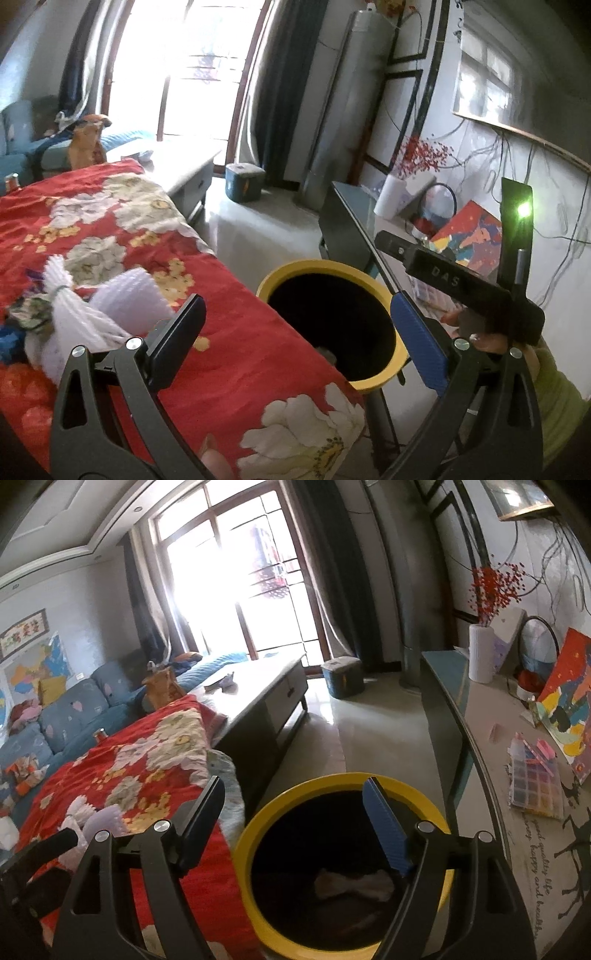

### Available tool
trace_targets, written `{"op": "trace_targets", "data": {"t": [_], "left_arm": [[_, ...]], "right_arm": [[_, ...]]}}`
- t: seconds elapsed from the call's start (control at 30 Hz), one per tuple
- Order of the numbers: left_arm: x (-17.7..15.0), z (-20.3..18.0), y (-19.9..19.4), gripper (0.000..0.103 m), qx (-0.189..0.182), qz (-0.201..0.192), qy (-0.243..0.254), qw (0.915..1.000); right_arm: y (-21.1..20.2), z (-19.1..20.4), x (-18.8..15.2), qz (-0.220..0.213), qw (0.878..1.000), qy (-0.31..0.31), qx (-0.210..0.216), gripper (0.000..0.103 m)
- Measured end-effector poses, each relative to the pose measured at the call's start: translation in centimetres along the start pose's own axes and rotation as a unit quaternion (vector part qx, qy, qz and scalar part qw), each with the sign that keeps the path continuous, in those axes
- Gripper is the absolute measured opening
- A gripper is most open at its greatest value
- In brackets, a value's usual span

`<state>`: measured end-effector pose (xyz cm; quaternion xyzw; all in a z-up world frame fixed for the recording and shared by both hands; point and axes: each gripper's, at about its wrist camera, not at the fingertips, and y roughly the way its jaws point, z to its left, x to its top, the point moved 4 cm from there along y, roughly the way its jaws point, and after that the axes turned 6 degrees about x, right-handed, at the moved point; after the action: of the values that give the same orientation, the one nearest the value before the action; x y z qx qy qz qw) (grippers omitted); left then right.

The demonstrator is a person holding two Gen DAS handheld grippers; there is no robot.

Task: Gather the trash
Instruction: 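Move both open tools back over the trash on the bedspread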

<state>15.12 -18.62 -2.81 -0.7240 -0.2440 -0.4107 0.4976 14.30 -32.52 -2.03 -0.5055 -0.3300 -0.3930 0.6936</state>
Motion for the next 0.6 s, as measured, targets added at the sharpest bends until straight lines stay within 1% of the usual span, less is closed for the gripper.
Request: {"op": "trace_targets", "data": {"t": [0.27,0.6], "left_arm": [[0.6,1.9,-2.0,0.092,0.019,-0.022,-0.015,0.9995],[0.9,5.3,-4.5,0.092,0.048,-0.046,-0.046,0.9968]], "right_arm": [[-0.5,2.7,0.1,0.0,0.999,-0.014,0.03,0.075],[-1.0,6.8,0.0,0.003,0.997,-0.036,0.072,0.076]]}}
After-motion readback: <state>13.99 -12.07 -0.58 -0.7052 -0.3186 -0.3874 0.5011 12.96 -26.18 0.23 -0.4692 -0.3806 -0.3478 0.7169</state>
